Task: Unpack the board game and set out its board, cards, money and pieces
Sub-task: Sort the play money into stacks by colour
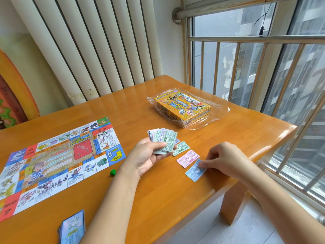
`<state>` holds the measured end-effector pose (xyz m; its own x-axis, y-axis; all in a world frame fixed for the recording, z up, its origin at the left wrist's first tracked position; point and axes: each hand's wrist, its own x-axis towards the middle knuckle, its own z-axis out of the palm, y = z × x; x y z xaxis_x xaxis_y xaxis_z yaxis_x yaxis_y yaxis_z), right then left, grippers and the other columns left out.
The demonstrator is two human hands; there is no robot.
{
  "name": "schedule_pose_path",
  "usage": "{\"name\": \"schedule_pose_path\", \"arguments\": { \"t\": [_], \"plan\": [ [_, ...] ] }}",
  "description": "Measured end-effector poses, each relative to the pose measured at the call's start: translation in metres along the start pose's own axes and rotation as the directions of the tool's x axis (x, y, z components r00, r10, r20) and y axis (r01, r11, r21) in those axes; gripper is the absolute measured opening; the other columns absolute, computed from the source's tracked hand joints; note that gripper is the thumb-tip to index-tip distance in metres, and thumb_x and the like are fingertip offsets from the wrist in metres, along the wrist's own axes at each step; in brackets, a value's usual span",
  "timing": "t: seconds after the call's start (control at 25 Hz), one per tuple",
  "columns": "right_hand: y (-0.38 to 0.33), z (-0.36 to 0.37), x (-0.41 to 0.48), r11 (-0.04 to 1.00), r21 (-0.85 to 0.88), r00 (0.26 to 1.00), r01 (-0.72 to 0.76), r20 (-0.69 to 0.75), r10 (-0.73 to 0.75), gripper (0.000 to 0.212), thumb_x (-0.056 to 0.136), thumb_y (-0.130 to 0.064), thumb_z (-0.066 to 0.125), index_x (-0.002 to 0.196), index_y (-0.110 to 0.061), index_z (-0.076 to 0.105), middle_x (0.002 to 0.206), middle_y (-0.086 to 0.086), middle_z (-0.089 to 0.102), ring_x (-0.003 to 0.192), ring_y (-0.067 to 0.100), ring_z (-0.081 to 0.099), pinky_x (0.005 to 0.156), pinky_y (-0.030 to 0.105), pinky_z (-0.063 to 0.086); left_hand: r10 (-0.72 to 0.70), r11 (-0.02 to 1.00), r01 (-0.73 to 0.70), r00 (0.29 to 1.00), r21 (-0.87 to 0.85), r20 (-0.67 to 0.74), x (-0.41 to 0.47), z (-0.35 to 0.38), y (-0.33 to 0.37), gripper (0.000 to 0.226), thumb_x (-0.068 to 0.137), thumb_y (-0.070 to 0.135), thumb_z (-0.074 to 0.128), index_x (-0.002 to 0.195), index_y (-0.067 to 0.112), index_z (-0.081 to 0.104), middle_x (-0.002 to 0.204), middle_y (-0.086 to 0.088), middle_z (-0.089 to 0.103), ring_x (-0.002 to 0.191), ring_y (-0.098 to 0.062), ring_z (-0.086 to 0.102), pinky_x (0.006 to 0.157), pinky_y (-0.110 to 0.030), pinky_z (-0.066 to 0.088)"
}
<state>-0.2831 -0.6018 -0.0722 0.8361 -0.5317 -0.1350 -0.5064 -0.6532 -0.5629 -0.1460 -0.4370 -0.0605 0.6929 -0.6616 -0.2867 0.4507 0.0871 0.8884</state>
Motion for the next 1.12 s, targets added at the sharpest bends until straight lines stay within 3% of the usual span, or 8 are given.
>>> {"name": "schedule_pose_path", "arguments": {
  "t": [0.32,0.48,0.56,0.72,0.84,1.04,1.12],
  "plan": [
    [0.000,0.002,-0.002,0.998,-0.045,0.995,0.044,-0.082,-0.048,0.032,0.073,-0.040,0.079,0.071,-0.022,0.052,0.073,-0.006,0.057,0.068,0.011,0.050,0.054,0.025,0.035,-0.004,1.000,0.003,1.000,0.027,0.016,0.002,-0.003,-0.002,0.025,0.088,-0.014,0.046,0.107,-0.001,0.056,0.089,-0.017,0.072,0.075,-0.026,0.072,0.060,-0.030,0.059],
    [-0.010,0.000,0.005,0.916,0.346,0.964,0.206,-0.232,-0.129,0.019,0.083,-0.035,0.071,0.074,-0.019,0.063,0.068,-0.002,0.063,0.052,0.008,0.054,0.052,0.022,0.041,0.027,0.992,-0.031,0.999,0.119,0.034,0.001,-0.001,-0.005,0.028,0.085,-0.014,0.052,0.105,0.004,0.060,0.089,-0.010,0.073,0.076,-0.020,0.072,0.062,-0.027,0.059],
    [-0.018,-0.002,0.010,0.844,0.478,0.965,0.243,-0.209,-0.159,0.015,0.085,-0.032,0.069,0.078,-0.018,0.069,0.070,0.001,0.068,0.053,0.007,0.060,0.051,0.021,0.045,0.040,0.983,-0.048,0.998,0.179,0.045,0.001,0.000,-0.006,0.030,0.083,-0.013,0.056,0.104,0.007,0.061,0.089,-0.007,0.073,0.077,-0.018,0.071,0.065,-0.027,0.059],
    [-0.026,-0.001,0.017,0.794,0.575,0.979,0.197,-0.075,-0.188,0.012,0.078,-0.022,0.076,0.081,-0.010,0.074,0.066,0.002,0.070,0.055,0.007,0.062,0.051,0.017,0.048,0.050,0.968,-0.064,0.997,0.243,0.064,0.000,0.002,-0.009,0.032,0.081,-0.012,0.060,0.106,0.009,0.062,0.096,-0.008,0.072,0.083,-0.019,0.070,0.075,-0.031,0.058],
    [-0.029,0.005,0.018,0.735,0.669,0.985,0.107,0.027,-0.168,0.015,0.073,-0.018,0.080,0.073,-0.008,0.069,0.063,0.002,0.068,0.055,0.007,0.061,0.054,0.016,0.049,0.085,0.977,-0.097,0.994,0.191,0.067,0.001,0.005,-0.011,0.033,0.081,-0.012,0.060,0.109,0.006,0.062,0.094,-0.008,0.073,0.080,-0.019,0.071,0.069,-0.028,0.059],
    [-0.034,0.011,0.032,0.529,0.841,0.993,0.111,-0.079,-0.083,0.024,0.079,-0.002,0.072,0.069,-0.011,0.053,0.073,0.008,0.068,0.069,0.017,0.065,0.063,0.021,0.053,0.118,0.992,-0.119,0.993,0.040,0.008,0.003,0.009,-0.009,0.018,0.088,-0.010,0.052,0.103,-0.002,0.060,0.088,-0.013,0.071,0.074,-0.020,0.071,0.070,-0.030,0.059],
    [-0.032,0.001,0.041,0.526,0.829,0.982,0.191,-0.155,-0.111,0.019,0.081,0.002,0.068,0.075,-0.012,0.058,0.074,0.003,0.069,0.071,0.014,0.067,0.065,0.022,0.053,0.104,0.993,-0.101,0.993,0.054,-0.055,0.003,0.003,-0.005,0.015,0.091,-0.010,0.049,0.099,-0.003,0.059,0.082,-0.014,0.071,0.071,-0.022,0.071,0.066,-0.029,0.059]
  ]
}}
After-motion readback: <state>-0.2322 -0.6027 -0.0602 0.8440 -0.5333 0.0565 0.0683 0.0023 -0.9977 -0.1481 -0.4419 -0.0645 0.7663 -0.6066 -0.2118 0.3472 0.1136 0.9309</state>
